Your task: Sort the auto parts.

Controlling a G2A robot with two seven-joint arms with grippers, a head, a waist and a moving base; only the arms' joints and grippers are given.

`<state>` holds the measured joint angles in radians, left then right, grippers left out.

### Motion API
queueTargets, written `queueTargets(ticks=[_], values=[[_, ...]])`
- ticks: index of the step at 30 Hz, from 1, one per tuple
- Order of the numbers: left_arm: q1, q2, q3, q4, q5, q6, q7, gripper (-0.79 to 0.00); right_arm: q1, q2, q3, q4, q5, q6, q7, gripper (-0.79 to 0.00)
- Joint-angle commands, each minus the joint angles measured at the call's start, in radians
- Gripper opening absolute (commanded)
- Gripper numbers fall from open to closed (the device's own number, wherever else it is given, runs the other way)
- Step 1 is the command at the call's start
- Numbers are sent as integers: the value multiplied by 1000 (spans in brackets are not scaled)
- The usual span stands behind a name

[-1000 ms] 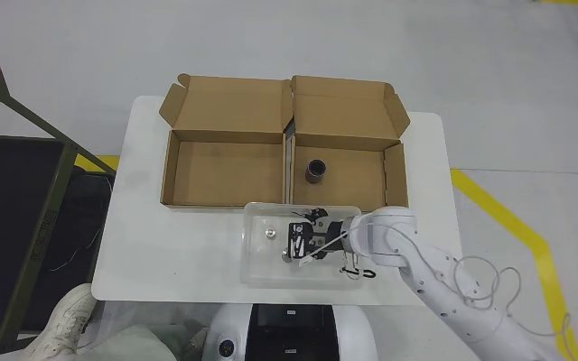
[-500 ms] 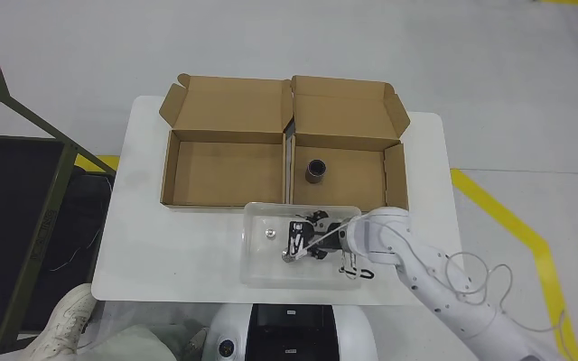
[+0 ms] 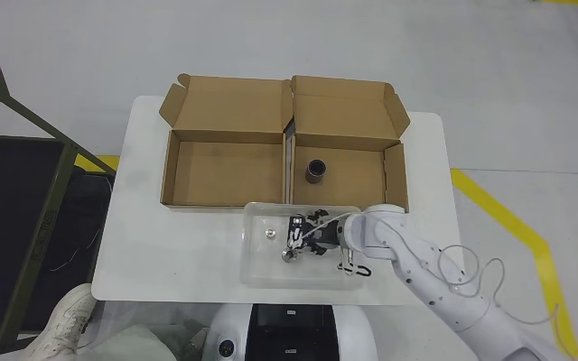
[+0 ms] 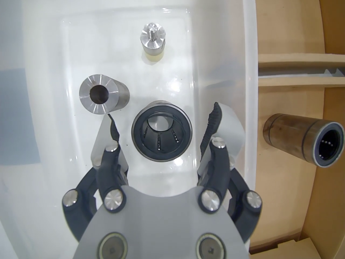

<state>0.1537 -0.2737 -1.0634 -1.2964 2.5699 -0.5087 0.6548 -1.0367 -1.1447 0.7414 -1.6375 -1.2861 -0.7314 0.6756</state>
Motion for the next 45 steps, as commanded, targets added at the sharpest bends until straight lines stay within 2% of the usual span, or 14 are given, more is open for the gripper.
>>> queueTargets(ticks=[1, 10, 11, 15, 18, 35, 45], values=[[0, 0, 0, 0, 0, 0, 0, 0, 4, -2, -3, 6, 4, -1, 3, -172], [0, 0, 0, 0, 0, 0, 0, 0, 17, -9, -17, 27, 15, 0, 12, -336], [0, 0, 0, 0, 0, 0, 0, 0, 18, -10, -18, 29, 16, 0, 14, -400], [0, 0, 0, 0, 0, 0, 0, 0, 20, -11, -18, 21, 15, 1, 17, -542], [0, 0, 0, 0, 0, 0, 0, 0, 15, -9, -12, 0, 12, 1, 24, -773], [0, 0, 0, 0, 0, 0, 0, 0, -63, 29, 79, -247, 11, -56, 26, -785], [0, 0, 0, 0, 0, 0, 0, 0, -33, 29, 105, -335, 9, -49, -33, -785]])
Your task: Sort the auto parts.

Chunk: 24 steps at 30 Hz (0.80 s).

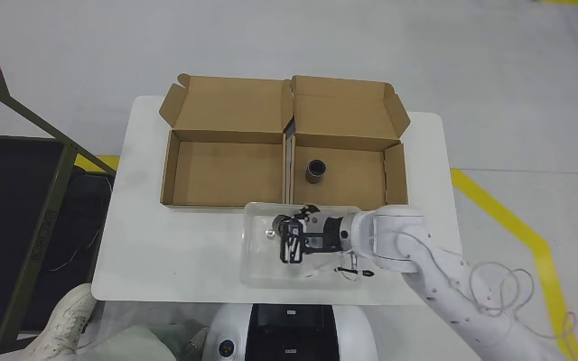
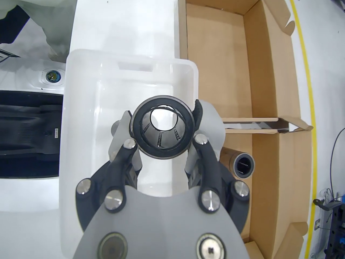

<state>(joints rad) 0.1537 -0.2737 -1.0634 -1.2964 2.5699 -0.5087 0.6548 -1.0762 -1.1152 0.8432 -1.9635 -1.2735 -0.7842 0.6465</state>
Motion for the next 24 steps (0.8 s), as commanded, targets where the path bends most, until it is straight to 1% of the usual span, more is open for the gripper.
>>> queueTargets(ticks=[1, 6, 11, 16, 19, 24], values=[[0, 0, 0, 0, 0, 0, 0, 0, 13, -1, 9, -22, -4, 13, -14, -785], [0, 0, 0, 0, 0, 0, 0, 0, 40, 0, 47, -86, -40, 35, -56, -785], [0, 0, 0, 0, 0, 0, 0, 0, 63, -1, 74, -115, -58, 39, -110, -785], [0, 0, 0, 0, 0, 0, 0, 0, 69, -2, 87, -104, -79, 48, -198, -785], [0, 0, 0, 0, 0, 0, 0, 0, 68, -1, 95, -91, -93, 43, -231, -785], [0, 0, 0, 0, 0, 0, 0, 0, 51, 6, 151, -58, -41, 8, -327, -785]])
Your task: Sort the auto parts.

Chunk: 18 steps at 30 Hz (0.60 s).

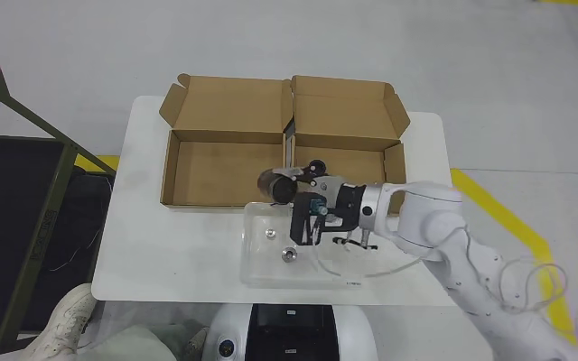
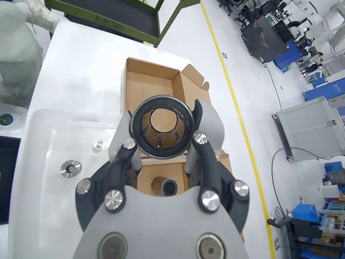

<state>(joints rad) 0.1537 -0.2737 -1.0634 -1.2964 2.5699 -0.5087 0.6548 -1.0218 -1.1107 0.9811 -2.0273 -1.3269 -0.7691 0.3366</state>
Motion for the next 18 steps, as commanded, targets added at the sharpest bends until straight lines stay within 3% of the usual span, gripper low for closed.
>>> queueTargets(ticks=[1, 18], values=[[0, 0, 0, 0, 0, 0, 0, 0, -8, 4, 29, 12, 25, -16, -35, -785], [0, 0, 0, 0, 0, 0, 0, 0, -139, 39, 270, 9, 81, -50, -272, -785]])
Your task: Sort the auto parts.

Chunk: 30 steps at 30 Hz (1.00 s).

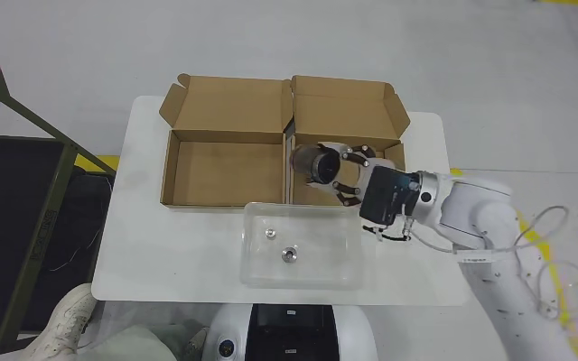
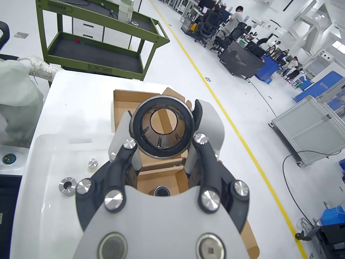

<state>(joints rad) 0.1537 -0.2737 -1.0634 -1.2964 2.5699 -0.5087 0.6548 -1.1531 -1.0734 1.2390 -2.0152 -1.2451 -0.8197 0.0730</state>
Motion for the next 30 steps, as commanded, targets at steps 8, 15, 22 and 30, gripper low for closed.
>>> queueTargets(ticks=[8, 15, 22, 30], values=[[0, 0, 0, 0, 0, 0, 0, 0, -66, 12, 80, -16, -3, -11, -63, -785], [0, 0, 0, 0, 0, 0, 0, 0, -80, 16, 96, -18, 8, -18, -79, -785], [0, 0, 0, 0, 0, 0, 0, 0, -81, 17, 89, -22, 3, -21, -79, -785], [0, 0, 0, 0, 0, 0, 0, 0, -21, 18, 40, 44, 4, -60, 56, -785]])
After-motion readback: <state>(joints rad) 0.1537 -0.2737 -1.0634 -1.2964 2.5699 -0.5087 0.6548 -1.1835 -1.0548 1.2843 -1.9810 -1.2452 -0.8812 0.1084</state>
